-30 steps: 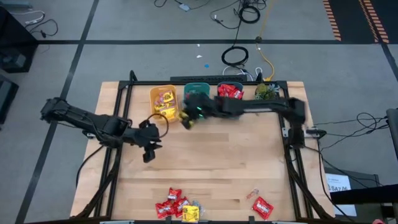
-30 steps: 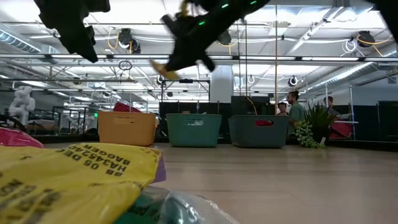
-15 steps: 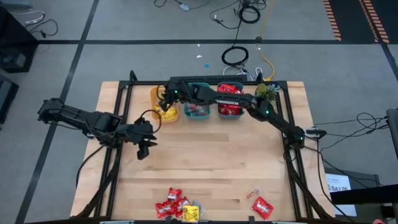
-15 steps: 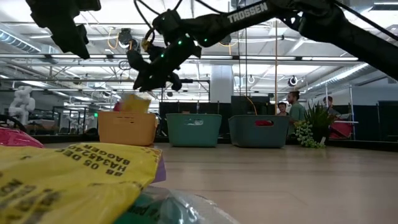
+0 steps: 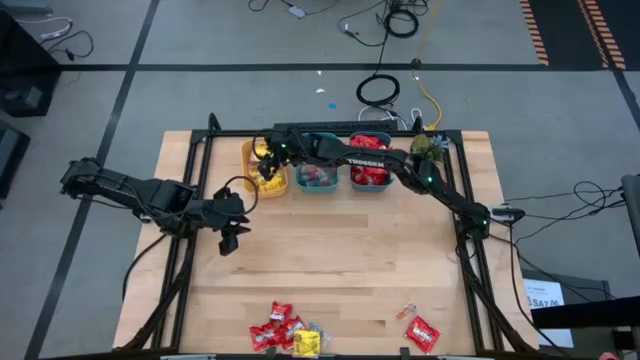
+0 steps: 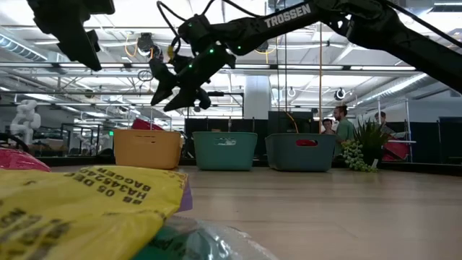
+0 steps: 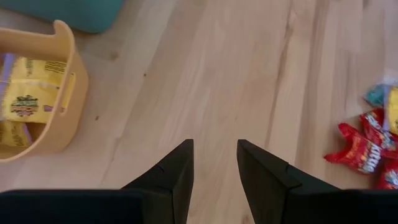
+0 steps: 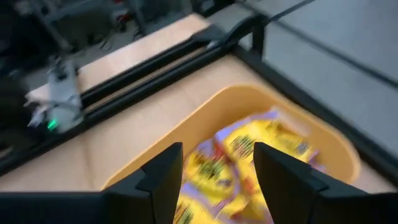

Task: Sort candy
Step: Put the red candy into the blue bin

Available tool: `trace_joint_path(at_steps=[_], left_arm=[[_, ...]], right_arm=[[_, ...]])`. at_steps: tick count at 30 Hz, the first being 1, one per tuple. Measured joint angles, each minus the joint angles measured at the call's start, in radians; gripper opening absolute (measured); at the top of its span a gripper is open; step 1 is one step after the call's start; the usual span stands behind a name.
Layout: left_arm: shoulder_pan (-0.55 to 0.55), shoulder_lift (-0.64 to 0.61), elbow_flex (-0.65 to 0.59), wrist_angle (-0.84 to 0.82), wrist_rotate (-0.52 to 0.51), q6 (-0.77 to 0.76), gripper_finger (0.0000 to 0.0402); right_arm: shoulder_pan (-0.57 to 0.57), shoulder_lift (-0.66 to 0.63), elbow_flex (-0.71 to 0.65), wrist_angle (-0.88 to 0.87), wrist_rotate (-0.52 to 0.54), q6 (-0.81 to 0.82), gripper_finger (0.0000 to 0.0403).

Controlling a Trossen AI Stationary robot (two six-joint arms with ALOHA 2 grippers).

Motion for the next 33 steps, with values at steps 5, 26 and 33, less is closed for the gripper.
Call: trace_joint_path(at_steps=[5,26,33], left_arm=[[0.000,0.001,0.000,0.011,-0.018,0.000,0.0132],[-0.071,0.155,0.000,0.069,0.011,-0.107,0.0132],[-0.101,0.276,0.000,0.162,0.091,-0.164,0.0132]], right_arm=[[0.002,-0.053,0.000,-0.210,-0.042,0.004,0.0174],[0.260,-0.657,-0.458,-0.649,0.281,0.126,0.0121],[0.471,-1.022,-0.925,-0.551,0.280,0.541,0.0121]])
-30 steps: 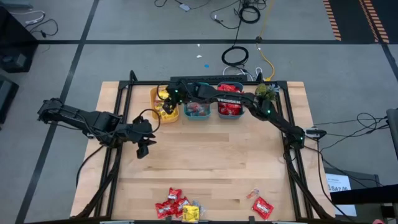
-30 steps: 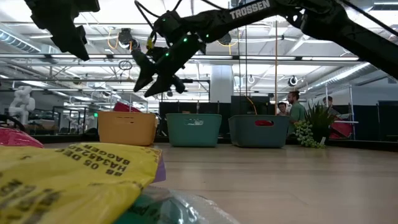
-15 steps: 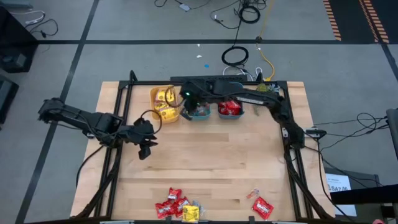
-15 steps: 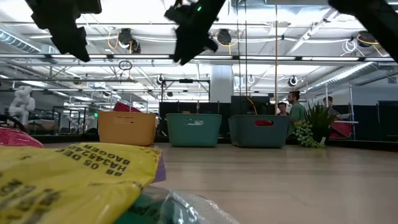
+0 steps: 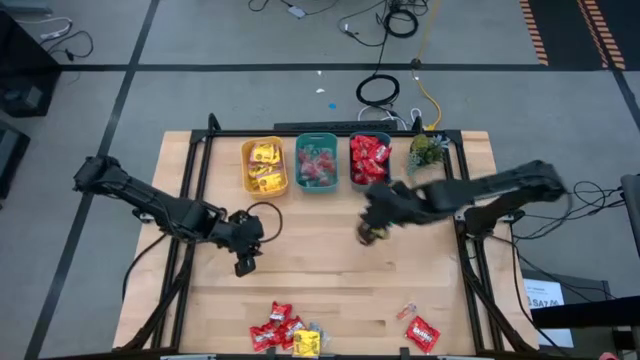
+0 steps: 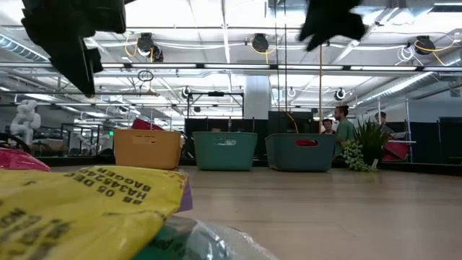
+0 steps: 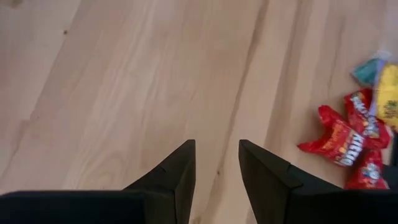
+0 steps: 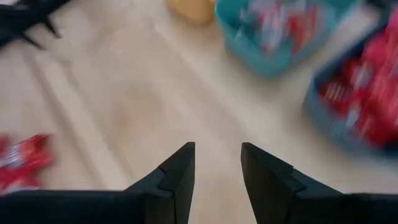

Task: Sort candy
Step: Put the red candy into the blue bin

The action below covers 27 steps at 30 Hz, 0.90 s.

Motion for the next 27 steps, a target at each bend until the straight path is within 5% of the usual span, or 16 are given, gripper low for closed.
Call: trace_joint_path(at_steps=[9,27], left_arm=[[0.007,0.099,0.000,0.107,-0.088,-0.003,0.0132],[0.018,0.111,0.000,0.218,-0.118,-0.012,0.0132]], right_arm=[[0.241,-0.170,-0.275,0.178,0.080,0.351,0.0121],[0.457,0.026,-0.291,0.204,0.106,0.616,0.0121]])
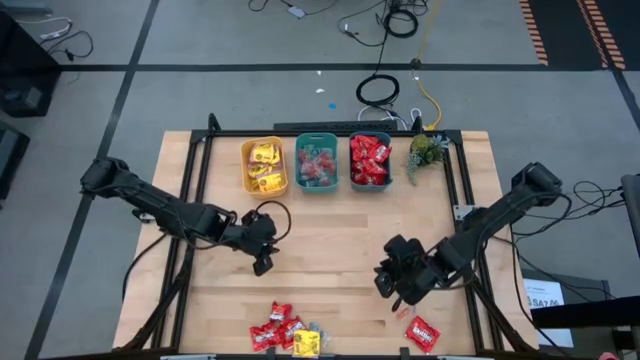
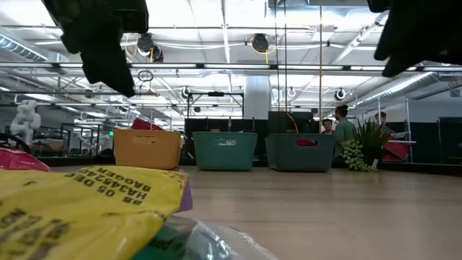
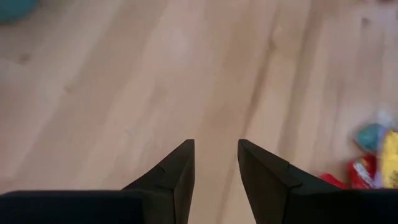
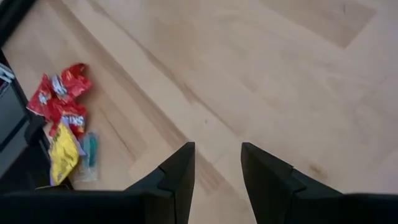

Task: Sort candy
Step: Put the red candy into the blue bin

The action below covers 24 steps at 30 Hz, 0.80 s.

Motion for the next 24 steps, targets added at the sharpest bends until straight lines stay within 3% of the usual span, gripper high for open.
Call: trace_joint_path(at_steps=[10,18,24], left_arm=[[0.026,0.000,0.000,0.008,-0.089,-0.003,0.0132],[0.065,0.000,0.000,-0.007,0.058,0.051,0.0134],[0.085,0.000,0.000,-0.008,0.126,0.053,0.0171]], right_arm=[[0.046,0.049,0.000,0.008,-0.002,0.094,0.0121],[0.047,0.049,0.000,0.008,0.000,0.100,0.0121],[0.047,0.049,0.000,0.008,0.001,0.100,0.0121]])
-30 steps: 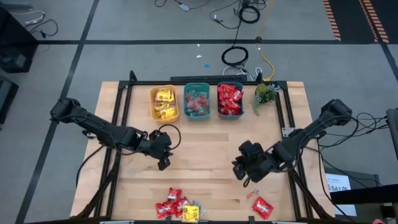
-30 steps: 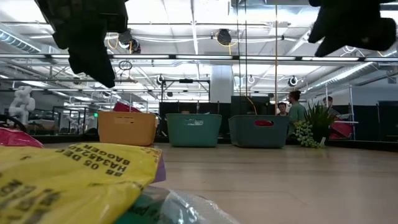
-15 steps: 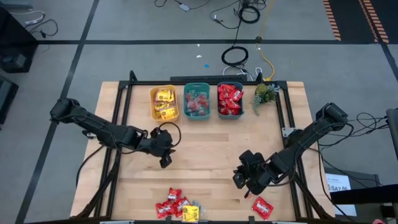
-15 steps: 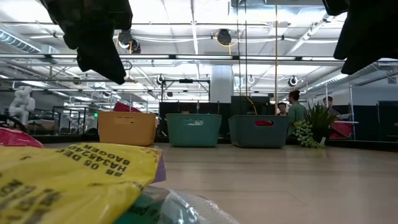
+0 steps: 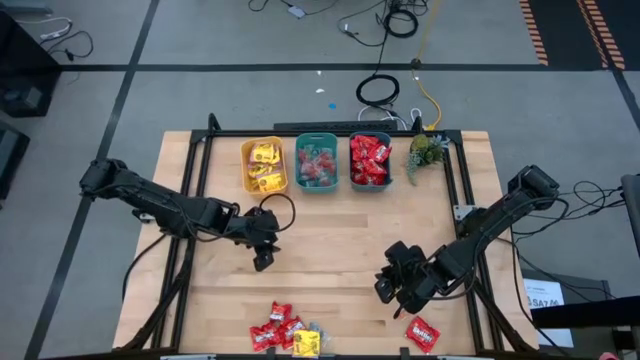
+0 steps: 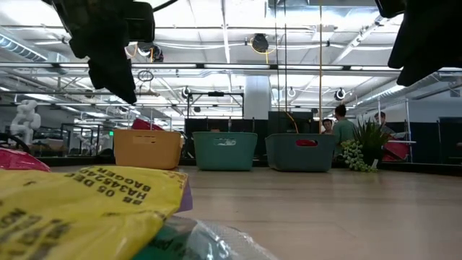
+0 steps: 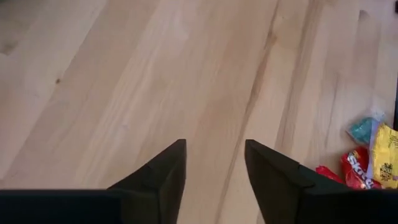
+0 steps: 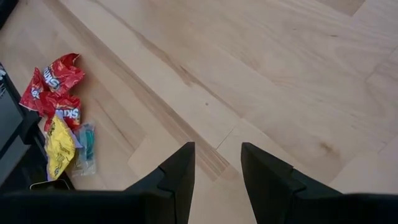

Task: Sort candy
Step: Put the red candy into the blue bin

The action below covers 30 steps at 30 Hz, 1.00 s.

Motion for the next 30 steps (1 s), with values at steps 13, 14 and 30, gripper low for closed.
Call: trace_joint_path(at_steps=[13,14,30], left_arm=[[-0.070,0.001,0.009,0.015,-0.042,-0.115,0.0196],[-0.098,0.002,0.019,0.017,-0.063,-0.115,0.0196],[-0.433,0.365,0.367,-0.128,-0.302,0.055,0.0196]], right_arm=[[0.001,0.000,0.000,0.063,0.003,-0.033,0.0121],[0.001,0.000,0.000,0.073,0.002,-0.040,0.0121],[0.093,0.000,0.000,0.138,0.077,-0.053,0.0121]])
